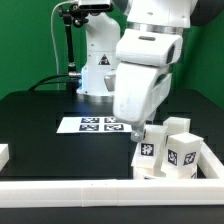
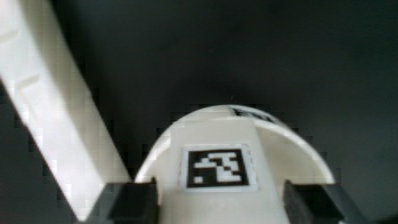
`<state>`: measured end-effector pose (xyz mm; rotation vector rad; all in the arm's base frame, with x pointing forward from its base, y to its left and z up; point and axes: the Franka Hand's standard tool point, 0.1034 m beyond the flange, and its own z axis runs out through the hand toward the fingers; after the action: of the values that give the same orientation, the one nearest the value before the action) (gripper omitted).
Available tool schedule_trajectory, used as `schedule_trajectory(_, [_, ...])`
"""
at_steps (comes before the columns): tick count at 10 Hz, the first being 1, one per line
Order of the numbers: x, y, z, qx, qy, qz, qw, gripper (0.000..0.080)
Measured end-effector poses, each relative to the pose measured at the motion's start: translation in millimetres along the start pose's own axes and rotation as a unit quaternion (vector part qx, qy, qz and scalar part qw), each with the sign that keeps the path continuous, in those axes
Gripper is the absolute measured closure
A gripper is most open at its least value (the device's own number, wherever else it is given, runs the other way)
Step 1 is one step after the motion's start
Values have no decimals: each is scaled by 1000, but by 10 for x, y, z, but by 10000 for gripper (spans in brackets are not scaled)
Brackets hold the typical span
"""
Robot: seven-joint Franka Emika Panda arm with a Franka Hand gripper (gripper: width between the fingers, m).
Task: Assemble stool
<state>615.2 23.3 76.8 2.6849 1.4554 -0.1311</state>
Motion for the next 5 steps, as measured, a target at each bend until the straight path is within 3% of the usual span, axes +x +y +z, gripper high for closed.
schedule_trajectory(2, [-32, 6, 8, 10, -3, 81, 997, 462])
schedule_trajectory(5, [-48, 24, 13, 12, -1, 206, 978, 461])
